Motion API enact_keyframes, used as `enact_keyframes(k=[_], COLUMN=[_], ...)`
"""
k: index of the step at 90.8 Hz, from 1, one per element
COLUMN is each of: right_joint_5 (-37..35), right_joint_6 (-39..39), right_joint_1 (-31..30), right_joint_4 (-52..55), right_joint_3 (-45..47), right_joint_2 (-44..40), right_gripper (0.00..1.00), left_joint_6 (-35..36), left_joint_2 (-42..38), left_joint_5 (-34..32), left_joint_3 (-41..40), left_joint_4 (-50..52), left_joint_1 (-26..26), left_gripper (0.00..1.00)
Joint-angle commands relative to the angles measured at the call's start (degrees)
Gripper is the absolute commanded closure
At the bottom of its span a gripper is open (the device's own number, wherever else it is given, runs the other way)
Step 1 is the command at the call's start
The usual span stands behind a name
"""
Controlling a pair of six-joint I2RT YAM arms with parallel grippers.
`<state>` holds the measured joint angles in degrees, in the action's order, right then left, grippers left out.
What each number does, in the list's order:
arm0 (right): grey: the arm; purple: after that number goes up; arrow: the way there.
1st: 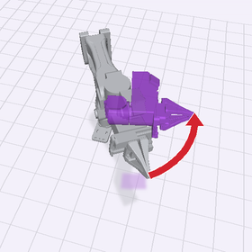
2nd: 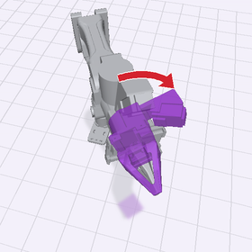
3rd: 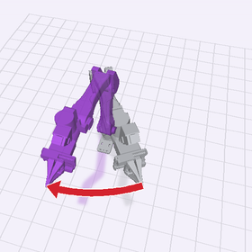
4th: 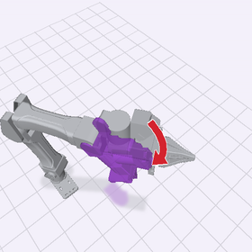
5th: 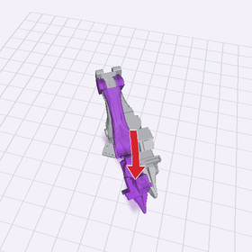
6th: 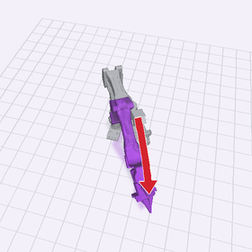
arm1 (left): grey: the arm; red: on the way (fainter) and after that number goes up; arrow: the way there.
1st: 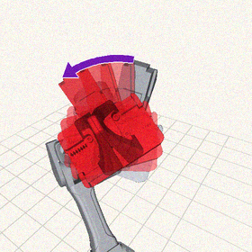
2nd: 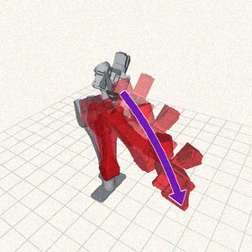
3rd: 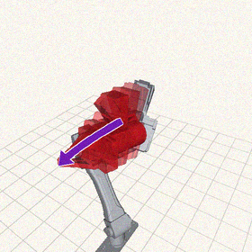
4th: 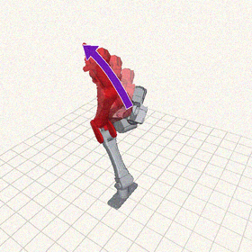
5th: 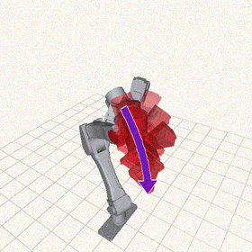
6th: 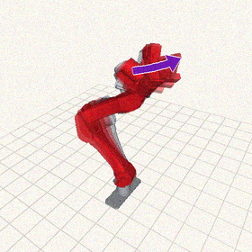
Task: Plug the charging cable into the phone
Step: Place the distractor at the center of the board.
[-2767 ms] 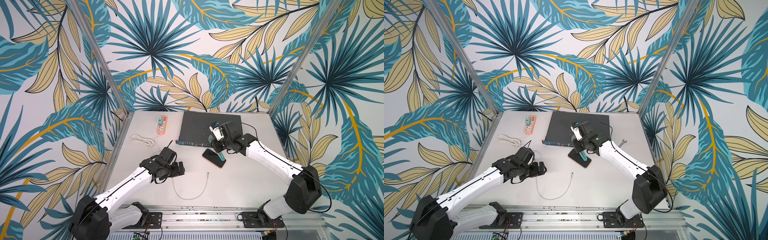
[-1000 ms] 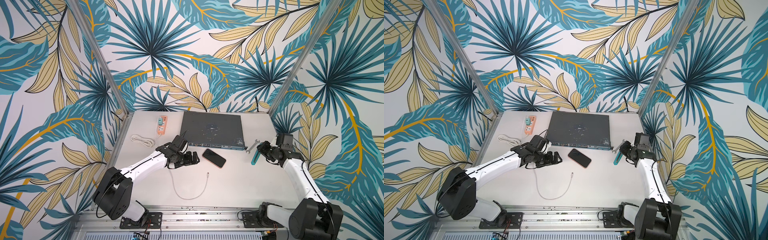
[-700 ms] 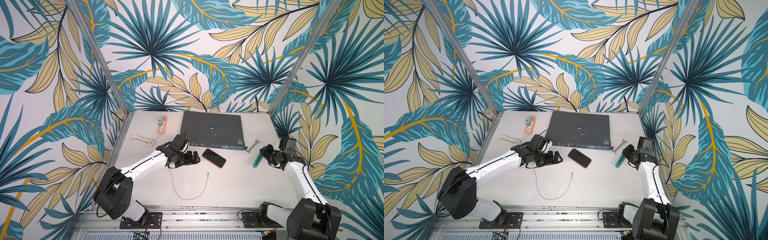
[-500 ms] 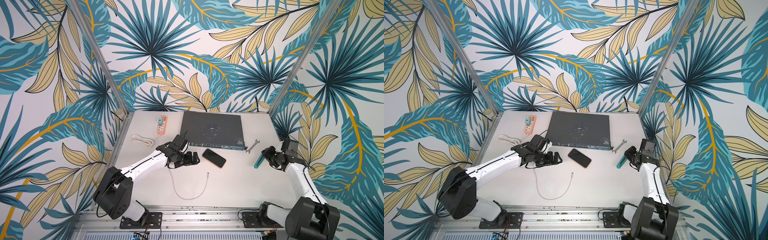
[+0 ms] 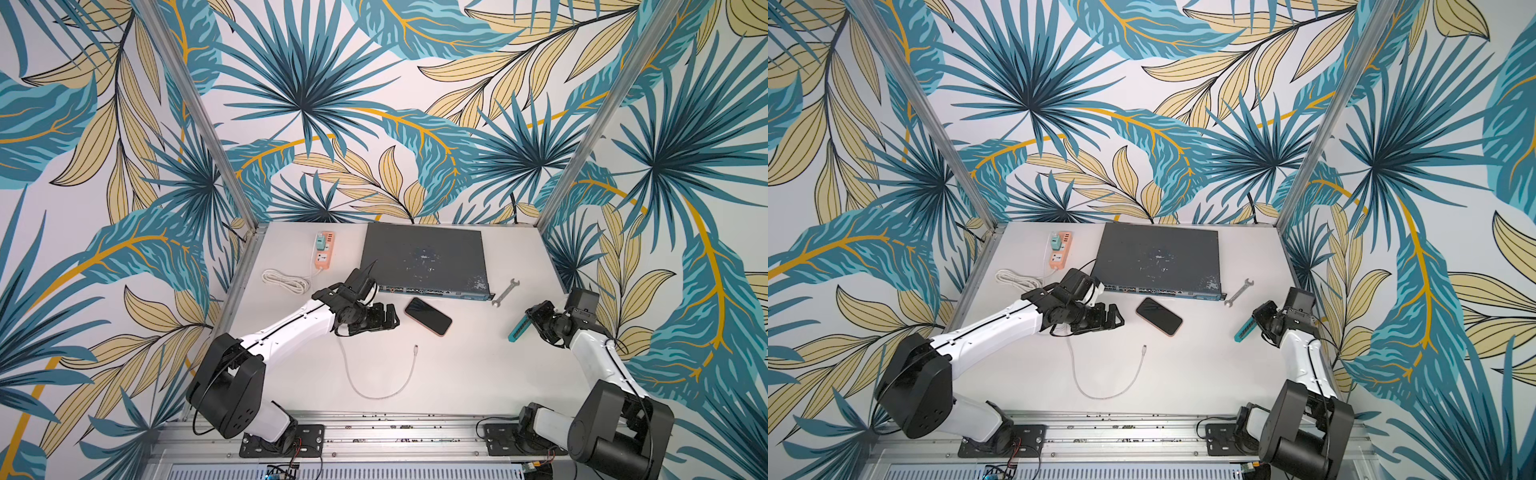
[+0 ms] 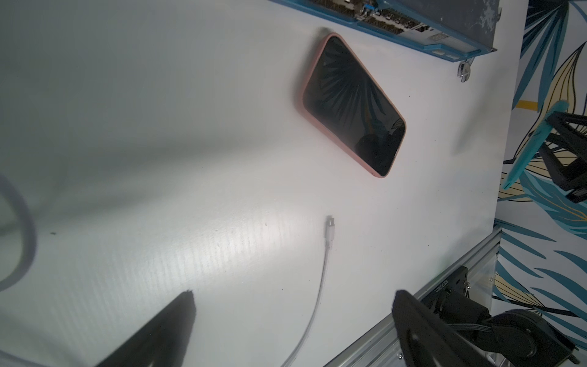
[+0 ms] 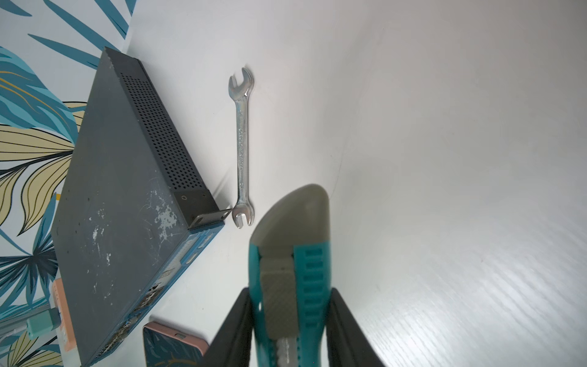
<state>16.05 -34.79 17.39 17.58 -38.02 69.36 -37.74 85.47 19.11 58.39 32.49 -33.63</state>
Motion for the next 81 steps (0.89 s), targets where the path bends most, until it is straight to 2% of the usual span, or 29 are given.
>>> enact_keyframes(k=[1, 81], right_joint_5=[0.9, 0.2], right_joint_6=[-1.1, 0.3], right_joint_1=[0.7, 1.8], right_joint_4=[-2.2, -6.0], right_joint_3=[1.9, 5.7], right_joint_2=[0.5, 4.6], right_gripper=[0.70, 0.67], left_joint_6=[0.8, -0.8], left_joint_2=[0.6, 1.3], left_joint_5=[-0.1, 0.0], left_joint_3=[1.4, -0.9], left_joint_4=[0.2, -2.5], left_joint_1=[-0.1, -0.2], left_gripper=[0.00, 0.00])
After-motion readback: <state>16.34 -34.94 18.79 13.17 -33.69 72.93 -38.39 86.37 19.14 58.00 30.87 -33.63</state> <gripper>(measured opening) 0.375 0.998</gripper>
